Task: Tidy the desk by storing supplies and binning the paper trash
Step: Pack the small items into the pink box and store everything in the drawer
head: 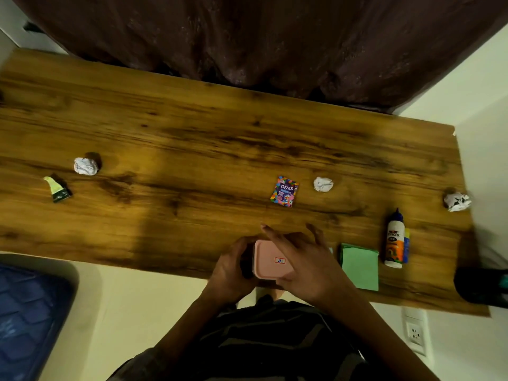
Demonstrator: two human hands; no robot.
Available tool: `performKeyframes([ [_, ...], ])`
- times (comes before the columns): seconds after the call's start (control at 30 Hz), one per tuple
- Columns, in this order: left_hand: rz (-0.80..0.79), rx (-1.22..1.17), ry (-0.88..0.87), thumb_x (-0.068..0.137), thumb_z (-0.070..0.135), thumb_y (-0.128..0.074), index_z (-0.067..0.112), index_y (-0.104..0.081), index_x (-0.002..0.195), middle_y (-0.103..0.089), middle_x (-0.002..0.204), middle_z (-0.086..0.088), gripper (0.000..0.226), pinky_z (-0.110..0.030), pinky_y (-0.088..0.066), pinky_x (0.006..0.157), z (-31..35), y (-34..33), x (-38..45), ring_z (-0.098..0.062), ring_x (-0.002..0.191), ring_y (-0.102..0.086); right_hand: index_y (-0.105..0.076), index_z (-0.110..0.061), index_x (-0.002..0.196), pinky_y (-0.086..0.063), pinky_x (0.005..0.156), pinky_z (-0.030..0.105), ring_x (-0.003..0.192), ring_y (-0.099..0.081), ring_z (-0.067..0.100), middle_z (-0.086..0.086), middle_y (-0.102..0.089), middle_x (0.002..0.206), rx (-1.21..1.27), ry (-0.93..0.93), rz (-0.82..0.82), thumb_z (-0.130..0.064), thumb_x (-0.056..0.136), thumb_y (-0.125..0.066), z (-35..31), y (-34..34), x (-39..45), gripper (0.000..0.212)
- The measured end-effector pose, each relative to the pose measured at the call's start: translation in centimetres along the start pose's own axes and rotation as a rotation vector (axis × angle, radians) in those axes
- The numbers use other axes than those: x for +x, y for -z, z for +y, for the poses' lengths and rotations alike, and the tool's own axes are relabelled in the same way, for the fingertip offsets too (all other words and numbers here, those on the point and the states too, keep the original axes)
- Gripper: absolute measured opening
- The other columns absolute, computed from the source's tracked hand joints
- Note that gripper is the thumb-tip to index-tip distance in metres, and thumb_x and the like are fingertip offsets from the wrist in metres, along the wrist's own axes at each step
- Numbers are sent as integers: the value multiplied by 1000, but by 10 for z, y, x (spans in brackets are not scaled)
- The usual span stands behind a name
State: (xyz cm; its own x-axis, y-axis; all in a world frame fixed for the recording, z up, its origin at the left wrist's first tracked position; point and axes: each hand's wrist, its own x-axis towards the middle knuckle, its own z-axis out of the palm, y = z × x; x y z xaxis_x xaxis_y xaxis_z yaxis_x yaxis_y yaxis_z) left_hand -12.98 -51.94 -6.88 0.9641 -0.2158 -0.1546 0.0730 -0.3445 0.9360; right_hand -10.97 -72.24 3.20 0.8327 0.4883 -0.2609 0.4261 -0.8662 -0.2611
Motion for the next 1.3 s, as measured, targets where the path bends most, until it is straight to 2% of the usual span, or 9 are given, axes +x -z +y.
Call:
performKeyframes([
  [0.17,7,15,19,62,42,-97,18,-57,136,-71,124,8,88,-39,-64,81,-2,0,-3,-9,112,-71,-20,-33,158,-13,114,48,122,-61,22,-2,-67,128,-53,15,53,-52,61,-83,0,-9,3,118],
  [0.3,-47,102,-2,64,39,-95,18,-54,140,-64,133,6,89,-31,-63,85,2,8,-1,-8,112,-70,-17,-39,158,-9,123,43,144,-39,19,-6,-47,153,108,-43,-5,-62,69,-78,1,0,1,110],
  [0.37,-15,185,42,67,35,-90,21,-57,139,-63,136,6,81,-31,-63,84,2,18,-3,-10,104,-72,-42,-33,151,-23,119,33,141,-41,14,-8,-48,152,303,-168,100,-64,74,-77,8,2,-8,90],
  [0.47,214,172,242,81,35,-75,27,-74,115,-77,105,11,34,-37,-64,78,15,24,-11,-7,88,-75,-75,-22,112,-55,91,27,100,-70,9,-9,-75,110,537,-439,426,-53,81,-77,27,-7,-25,44],
  [0.6,263,-18,414,86,60,-73,28,-82,94,-79,88,18,34,-28,-61,79,43,20,-18,0,85,-74,-80,-25,85,-63,79,46,77,-76,22,-1,-79,80,992,-683,240,-24,85,-81,39,-17,-29,1],
  [0.83,282,-32,442,80,49,-80,29,-82,91,-78,83,20,23,-30,-62,79,48,14,-16,4,78,-73,-80,-19,88,-64,72,33,78,-77,25,2,-79,80,1206,-785,203,-10,85,-79,36,-25,-26,9],
  [0.97,286,-11,442,86,34,-81,22,-83,94,-79,87,15,15,-36,-64,81,44,12,-13,0,79,-74,-81,-17,86,-64,78,41,76,-77,23,3,-79,81,1194,-812,236,-7,85,-79,34,-31,-25,10],
  [1.17,276,-4,463,86,36,-81,24,-83,91,-79,84,17,13,-40,-64,79,36,11,-11,-3,78,-75,-81,-15,86,-64,79,41,73,-77,18,0,-79,78,1160,-828,224,-10,84,-81,35,-31,-21,6],
  [1.3,272,39,413,87,37,-80,23,-82,94,-78,86,17,15,-31,-62,78,41,16,-4,2,79,-73,-80,-8,89,-64,78,45,72,-77,23,6,-78,77,1221,-832,172,-8,82,-82,31,-28,-26,8],
])
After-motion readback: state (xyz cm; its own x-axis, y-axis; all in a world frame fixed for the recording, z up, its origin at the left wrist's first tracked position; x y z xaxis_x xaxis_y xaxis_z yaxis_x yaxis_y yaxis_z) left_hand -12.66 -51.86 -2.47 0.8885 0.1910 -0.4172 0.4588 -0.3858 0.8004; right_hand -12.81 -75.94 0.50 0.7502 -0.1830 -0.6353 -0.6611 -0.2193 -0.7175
